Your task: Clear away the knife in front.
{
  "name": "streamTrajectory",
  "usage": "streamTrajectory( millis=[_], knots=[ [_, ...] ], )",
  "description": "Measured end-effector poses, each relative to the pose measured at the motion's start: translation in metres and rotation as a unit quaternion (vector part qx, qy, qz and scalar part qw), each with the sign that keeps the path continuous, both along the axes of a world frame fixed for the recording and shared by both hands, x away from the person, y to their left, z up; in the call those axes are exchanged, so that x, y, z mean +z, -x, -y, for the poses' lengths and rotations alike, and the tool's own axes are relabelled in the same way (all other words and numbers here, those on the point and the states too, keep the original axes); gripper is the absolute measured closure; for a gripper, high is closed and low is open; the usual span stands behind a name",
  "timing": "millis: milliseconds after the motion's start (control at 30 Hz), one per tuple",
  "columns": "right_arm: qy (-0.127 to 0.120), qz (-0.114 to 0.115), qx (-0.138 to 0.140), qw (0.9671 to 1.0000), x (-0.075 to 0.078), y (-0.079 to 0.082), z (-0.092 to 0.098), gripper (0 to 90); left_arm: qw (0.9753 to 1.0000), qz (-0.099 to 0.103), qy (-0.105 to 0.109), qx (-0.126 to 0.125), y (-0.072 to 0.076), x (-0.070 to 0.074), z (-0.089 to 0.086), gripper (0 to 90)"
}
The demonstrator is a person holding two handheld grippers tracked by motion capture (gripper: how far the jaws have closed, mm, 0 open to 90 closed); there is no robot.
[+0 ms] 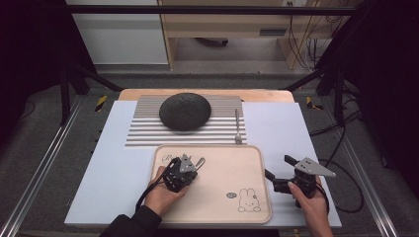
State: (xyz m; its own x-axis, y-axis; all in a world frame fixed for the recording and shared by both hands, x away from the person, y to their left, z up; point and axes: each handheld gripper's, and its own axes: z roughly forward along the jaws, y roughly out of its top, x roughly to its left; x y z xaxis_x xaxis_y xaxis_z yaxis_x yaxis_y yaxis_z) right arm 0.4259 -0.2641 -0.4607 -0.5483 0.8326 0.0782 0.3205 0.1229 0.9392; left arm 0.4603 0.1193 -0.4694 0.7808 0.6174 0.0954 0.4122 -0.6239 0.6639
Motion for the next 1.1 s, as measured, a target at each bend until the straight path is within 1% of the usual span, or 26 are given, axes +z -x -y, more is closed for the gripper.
streamTrajectory(
  millis=[167, 300, 400, 600, 667, 700, 733, 833, 1100],
  knots=[
    [0.000, 0.000, 0.000, 1.0000, 0.000, 0.000, 0.000, 5.5, 1.0000, -0.002, 0.001, 0.004, -0.004, 0.000, -0.003, 90.0],
    [0.001, 0.000, 0.001, 1.0000, 0.000, 0.000, 0.000, 5.5, 0.9999, 0.003, -0.015, 0.002, -0.009, 0.001, -0.002, 90.0],
    [0.001, 0.001, 0.001, 1.0000, 0.000, 0.000, 0.000, 5.5, 0.9998, 0.005, -0.018, 0.009, -0.014, 0.002, -0.004, 90.0],
    [-0.001, 0.000, -0.001, 1.0000, 0.000, 0.000, 0.001, 5.5, 0.9994, -0.001, -0.021, 0.029, -0.023, 0.003, -0.017, 90.0],
    [-0.001, -0.001, 0.000, 1.0000, 0.000, 0.000, 0.000, 5.4, 0.9993, -0.007, -0.016, 0.034, -0.026, 0.003, -0.023, 90.0],
    [0.001, 0.000, 0.000, 1.0000, 0.000, 0.000, 0.000, 5.4, 0.9992, -0.007, -0.014, 0.038, -0.027, 0.003, -0.025, 90.0],
    [0.000, -0.001, 0.000, 1.0000, 0.000, 0.000, 0.000, 5.4, 0.9990, -0.007, -0.016, 0.041, -0.027, 0.003, -0.028, 90.0],
    [0.000, 0.000, 0.000, 1.0000, 0.000, 0.000, 0.000, 5.4, 0.9988, -0.008, -0.016, 0.046, -0.028, 0.003, -0.035, 90.0],
    [0.001, -0.001, 0.002, 1.0000, 0.000, 0.000, 0.000, 5.4, 0.9983, -0.008, -0.019, 0.054, -0.025, 0.004, -0.047, 90.0]
  ],
)
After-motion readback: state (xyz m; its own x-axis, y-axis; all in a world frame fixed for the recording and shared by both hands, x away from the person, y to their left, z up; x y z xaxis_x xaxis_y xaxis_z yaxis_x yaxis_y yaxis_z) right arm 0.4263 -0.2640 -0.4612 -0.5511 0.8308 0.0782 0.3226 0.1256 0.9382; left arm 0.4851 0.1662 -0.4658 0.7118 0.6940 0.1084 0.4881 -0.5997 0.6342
